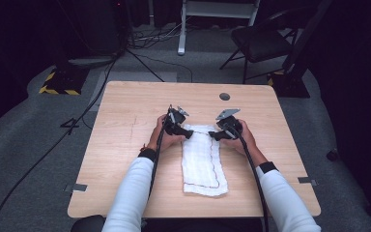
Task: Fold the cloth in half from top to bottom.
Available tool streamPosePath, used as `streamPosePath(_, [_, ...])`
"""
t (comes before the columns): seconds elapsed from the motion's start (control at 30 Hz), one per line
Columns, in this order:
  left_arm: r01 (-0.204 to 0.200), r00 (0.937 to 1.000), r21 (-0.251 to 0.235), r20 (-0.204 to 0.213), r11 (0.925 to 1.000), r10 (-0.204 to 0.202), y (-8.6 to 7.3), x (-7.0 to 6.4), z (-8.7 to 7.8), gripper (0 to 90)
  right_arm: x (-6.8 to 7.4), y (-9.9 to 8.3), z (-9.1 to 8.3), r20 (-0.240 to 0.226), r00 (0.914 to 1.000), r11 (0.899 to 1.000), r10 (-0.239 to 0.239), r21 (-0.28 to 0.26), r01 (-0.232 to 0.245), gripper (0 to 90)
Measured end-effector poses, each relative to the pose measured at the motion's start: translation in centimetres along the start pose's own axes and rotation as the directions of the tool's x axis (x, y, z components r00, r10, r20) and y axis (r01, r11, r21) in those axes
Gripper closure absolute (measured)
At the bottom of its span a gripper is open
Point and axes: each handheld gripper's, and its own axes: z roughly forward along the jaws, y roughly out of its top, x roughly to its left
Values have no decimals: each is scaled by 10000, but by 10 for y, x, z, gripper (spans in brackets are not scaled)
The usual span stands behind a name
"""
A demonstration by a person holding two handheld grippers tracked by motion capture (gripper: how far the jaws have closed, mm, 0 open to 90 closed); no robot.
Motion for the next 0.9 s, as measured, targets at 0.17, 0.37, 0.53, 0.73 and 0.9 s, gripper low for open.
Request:
streamPosePath(0.17, [-175,9985,-221,513,9996,186,-4,4,0,231,-14,0,9,-690,9930,9953,958,199,-946,299])
streamPosePath(0.37, [-659,9917,-258,1091,9975,684,-4,5,-3,362,-16,4,12,-1675,9843,9984,557,169,-536,528])
streamPosePath(0.53, [-776,9852,-252,1513,9967,805,-2,2,-4,617,-12,7,12,-2022,9763,9970,765,227,-735,725])
streamPosePath(0.73, [-1057,9854,-221,1319,9941,1077,1,-1,-4,774,-7,6,10,-1522,9864,9981,620,27,-623,811])
streamPosePath(0.9, [-1240,9893,-270,736,9919,1257,8,-3,0,795,-7,8,7,-693,9965,9986,471,-222,-487,825])
